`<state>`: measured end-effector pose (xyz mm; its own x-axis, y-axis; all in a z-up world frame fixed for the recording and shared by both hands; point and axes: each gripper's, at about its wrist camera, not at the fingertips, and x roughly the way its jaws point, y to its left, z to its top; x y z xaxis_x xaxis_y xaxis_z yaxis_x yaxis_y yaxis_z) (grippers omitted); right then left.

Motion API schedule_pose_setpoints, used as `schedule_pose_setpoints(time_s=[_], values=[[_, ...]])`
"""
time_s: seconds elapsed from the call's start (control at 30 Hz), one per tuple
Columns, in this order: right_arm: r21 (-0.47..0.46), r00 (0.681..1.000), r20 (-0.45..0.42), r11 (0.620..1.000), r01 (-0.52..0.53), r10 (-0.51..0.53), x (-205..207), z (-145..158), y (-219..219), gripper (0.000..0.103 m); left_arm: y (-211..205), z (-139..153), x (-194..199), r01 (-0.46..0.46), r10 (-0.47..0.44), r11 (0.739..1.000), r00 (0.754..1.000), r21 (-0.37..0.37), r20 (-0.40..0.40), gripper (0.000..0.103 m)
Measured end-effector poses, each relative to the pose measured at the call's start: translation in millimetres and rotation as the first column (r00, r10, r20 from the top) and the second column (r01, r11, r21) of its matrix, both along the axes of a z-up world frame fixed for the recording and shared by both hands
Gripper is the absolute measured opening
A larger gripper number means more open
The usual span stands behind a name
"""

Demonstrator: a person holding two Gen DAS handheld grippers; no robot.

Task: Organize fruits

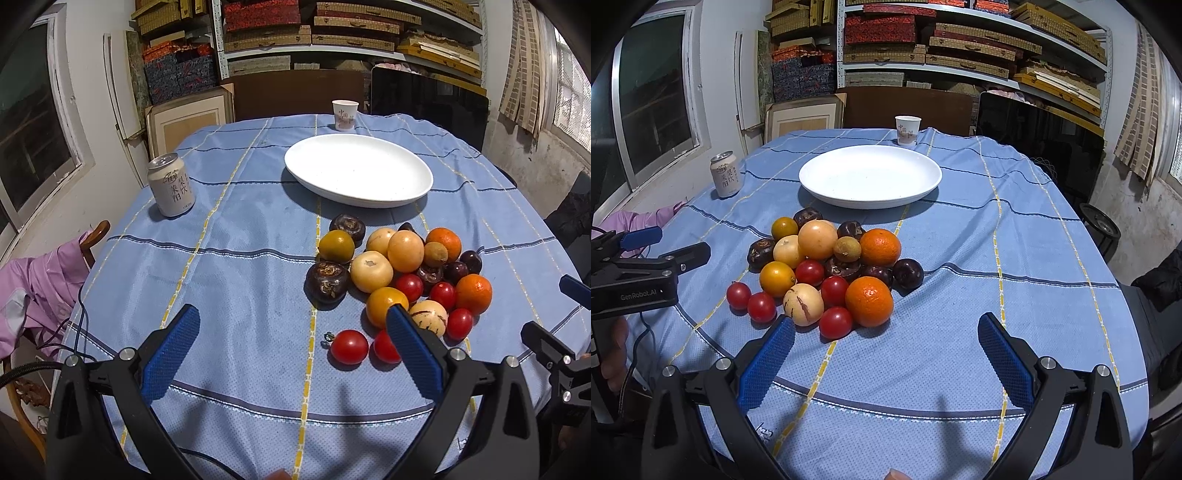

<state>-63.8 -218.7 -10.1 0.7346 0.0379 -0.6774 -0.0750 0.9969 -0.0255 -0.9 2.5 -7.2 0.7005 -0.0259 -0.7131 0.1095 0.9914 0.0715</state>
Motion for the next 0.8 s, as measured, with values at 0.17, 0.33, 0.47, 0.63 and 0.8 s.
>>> schedule_pose_setpoints(time_s=[0.17, 0.33, 0.47, 0.63, 0.8], values=[[0.0, 1.0, -0.002, 1.0, -0.001, 0.001, -0.2, -1.0, 0.4, 0.1, 0.1, -6.5, 1.6, 0.006, -0.006, 1.0, 1.0, 0.001, -0.02, 0.099], [-0.002, 1.0, -0.007, 1.0, -0.002, 0.002, -1.5, -3.0, 1.3, 0.1, -4.0, -19.6, 5.0, 0.028, -0.026, 0.999, 0.998, 0.032, -0.058, 0.099], [-0.012, 1.0, -0.008, 1.0, -0.007, 0.007, -2.4, -3.3, 3.3, 0.1, -6.8, -31.3, 8.1, 0.055, -0.051, 0.998, 0.994, 0.043, -0.098, 0.099], [-0.015, 1.0, -0.015, 1.0, -0.01, 0.01, -1.8, -4.6, 3.9, 0.1, -9.5, -41.3, 8.9, 0.063, -0.055, 0.996, 0.991, 0.068, -0.12, 0.099], [-0.018, 1.0, -0.02, 1.0, -0.014, 0.014, -0.6, -5.8, 5.4, 0.1, -12.9, -47.1, 8.5, 0.086, -0.078, 0.995, 0.988, 0.058, -0.13, 0.099]])
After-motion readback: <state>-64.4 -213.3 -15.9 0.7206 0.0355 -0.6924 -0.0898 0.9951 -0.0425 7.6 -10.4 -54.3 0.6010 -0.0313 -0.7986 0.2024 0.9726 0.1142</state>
